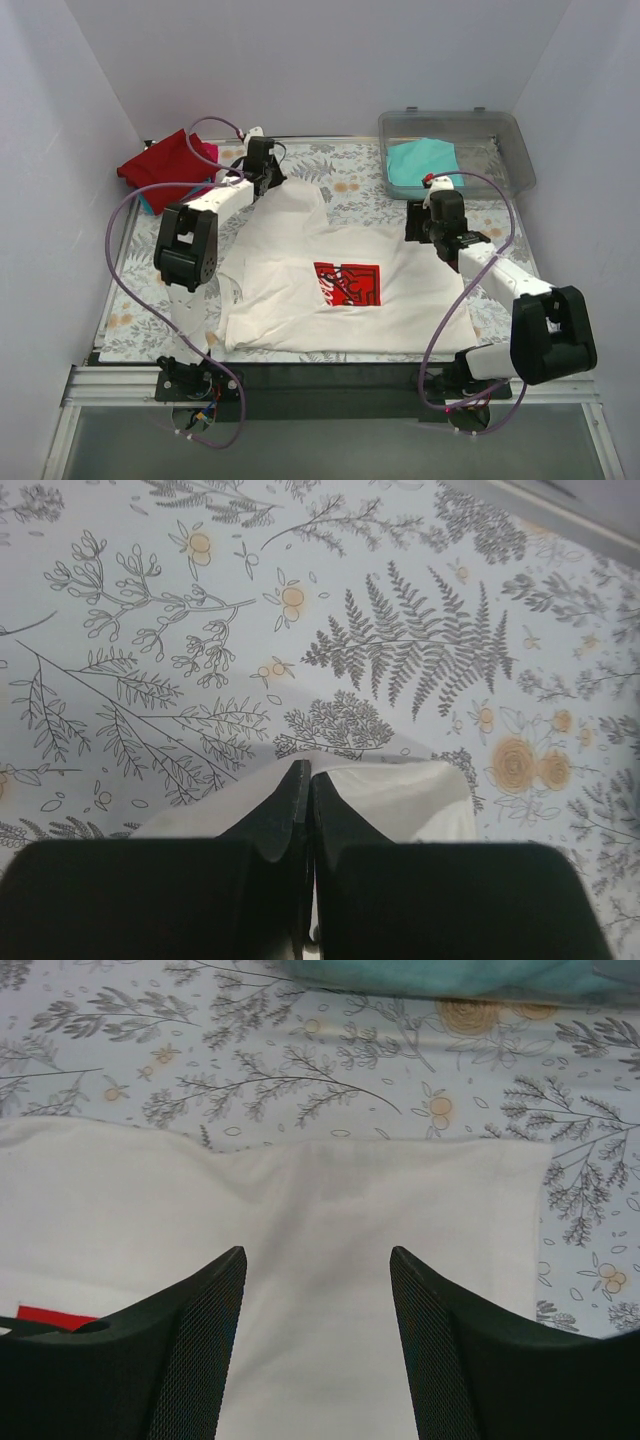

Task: Fold and stack the t-shirts
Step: Fold the tshirt

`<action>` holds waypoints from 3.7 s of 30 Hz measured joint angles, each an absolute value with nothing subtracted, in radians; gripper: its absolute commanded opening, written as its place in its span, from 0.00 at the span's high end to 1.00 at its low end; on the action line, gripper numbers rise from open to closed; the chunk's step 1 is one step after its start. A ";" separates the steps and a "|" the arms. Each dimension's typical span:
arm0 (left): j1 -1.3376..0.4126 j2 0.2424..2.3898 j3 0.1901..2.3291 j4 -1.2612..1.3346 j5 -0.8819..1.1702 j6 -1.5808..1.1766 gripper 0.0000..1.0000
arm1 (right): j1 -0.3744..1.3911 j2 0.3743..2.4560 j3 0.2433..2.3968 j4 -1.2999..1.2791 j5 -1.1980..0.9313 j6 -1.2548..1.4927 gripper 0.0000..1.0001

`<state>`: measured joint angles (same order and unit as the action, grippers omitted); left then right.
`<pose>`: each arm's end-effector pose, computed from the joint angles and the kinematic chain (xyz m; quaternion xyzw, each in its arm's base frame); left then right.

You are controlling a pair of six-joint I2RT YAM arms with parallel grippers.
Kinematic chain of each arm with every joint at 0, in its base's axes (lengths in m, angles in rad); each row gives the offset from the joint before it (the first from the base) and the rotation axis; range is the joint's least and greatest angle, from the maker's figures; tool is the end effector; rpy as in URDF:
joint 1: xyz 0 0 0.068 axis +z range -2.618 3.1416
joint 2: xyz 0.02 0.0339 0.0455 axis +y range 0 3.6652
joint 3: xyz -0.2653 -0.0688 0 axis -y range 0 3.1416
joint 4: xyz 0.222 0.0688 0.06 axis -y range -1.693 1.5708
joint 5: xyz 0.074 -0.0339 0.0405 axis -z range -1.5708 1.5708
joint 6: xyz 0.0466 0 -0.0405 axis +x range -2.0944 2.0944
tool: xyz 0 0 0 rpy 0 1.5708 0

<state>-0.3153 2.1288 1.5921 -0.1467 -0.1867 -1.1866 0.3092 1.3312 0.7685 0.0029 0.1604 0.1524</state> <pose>0.4541 -0.1390 0.2010 -0.4158 0.7984 -0.2301 0.3699 0.2676 0.0777 0.2398 -0.0296 0.8725 0.0422 0.4859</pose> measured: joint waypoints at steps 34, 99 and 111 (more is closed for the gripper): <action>-0.315 2.052 1.513 -0.097 -0.176 -1.148 1.00 | 0.009 1.795 1.028 0.034 0.163 0.169 0.50; -0.290 1.356 0.843 0.090 -0.267 -1.217 1.00 | -0.018 1.214 0.704 -0.104 0.094 0.162 0.99; -0.290 1.037 0.655 0.047 -0.334 -1.266 1.00 | -0.018 0.952 0.614 -0.193 0.132 0.157 0.99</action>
